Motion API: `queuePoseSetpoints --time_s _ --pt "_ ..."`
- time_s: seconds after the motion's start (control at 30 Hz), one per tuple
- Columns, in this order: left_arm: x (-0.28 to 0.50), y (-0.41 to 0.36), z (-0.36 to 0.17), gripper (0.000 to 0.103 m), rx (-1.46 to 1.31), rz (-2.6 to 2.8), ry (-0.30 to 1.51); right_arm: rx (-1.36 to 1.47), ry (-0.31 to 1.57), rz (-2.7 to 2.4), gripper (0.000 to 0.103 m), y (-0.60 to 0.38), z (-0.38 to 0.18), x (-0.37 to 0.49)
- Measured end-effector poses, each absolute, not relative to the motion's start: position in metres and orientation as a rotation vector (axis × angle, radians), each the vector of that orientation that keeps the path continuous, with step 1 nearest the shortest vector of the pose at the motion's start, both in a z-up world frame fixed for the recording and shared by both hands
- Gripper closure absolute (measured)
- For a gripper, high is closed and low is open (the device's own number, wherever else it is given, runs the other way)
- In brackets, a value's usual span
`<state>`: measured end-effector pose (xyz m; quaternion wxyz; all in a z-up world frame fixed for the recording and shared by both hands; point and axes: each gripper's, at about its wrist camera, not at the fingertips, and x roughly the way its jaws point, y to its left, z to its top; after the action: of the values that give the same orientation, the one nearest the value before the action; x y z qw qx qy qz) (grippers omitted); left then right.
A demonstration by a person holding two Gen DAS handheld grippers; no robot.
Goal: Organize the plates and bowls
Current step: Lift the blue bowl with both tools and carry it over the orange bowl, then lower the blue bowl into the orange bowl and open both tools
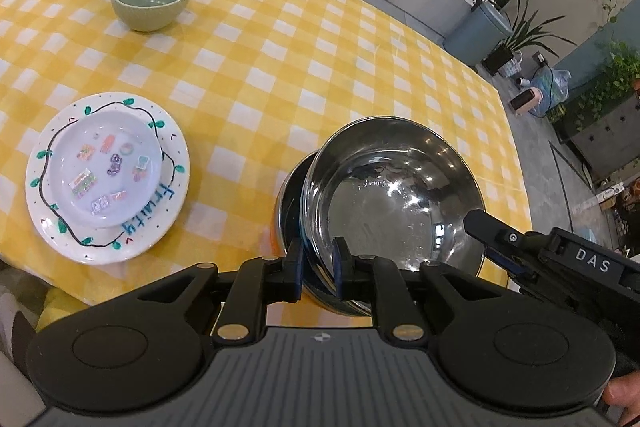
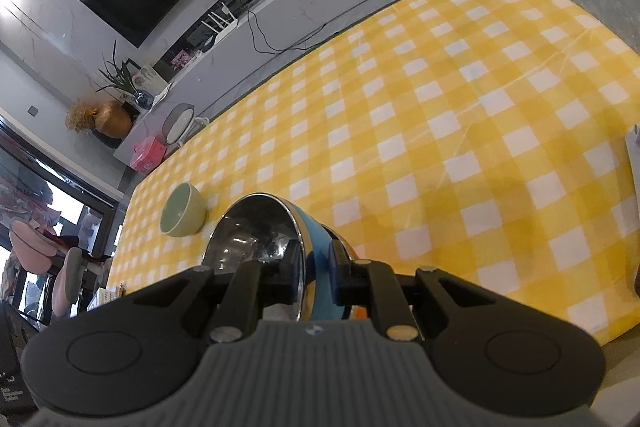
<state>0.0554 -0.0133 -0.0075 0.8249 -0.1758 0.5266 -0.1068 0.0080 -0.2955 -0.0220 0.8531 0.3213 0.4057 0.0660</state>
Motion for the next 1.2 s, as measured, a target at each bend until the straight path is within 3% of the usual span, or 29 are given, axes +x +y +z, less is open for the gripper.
queuePoseSetpoints --time_s 0.57,0.73,0.8,0.87,1.2 --pt "0.059 -0.012 -0.011 0.083 -0.355 -0.234 1.149 0.664 0.909 0.116 0.090 -0.291 -0.034 0.013" --pt "0.062 -0.010 -0.010 0.081 -0.367 -0.242 1.159 0.684 0.903 0.129 0.083 -0.293 -0.033 0.013" --pt "0.063 -0.008 -0.009 0.074 -0.370 -0.246 1.155 0.695 0.889 0.149 0.071 -0.292 -0.031 0.012" --pt "0.063 -0.005 -0.007 0.069 -0.372 -0.247 1.145 0.681 0.878 0.160 0.066 -0.289 -0.028 0.011" --pt "0.067 0.013 0.012 0.062 -0.321 -0.238 1.084 0.489 0.791 0.096 0.058 -0.259 -0.006 0.013"
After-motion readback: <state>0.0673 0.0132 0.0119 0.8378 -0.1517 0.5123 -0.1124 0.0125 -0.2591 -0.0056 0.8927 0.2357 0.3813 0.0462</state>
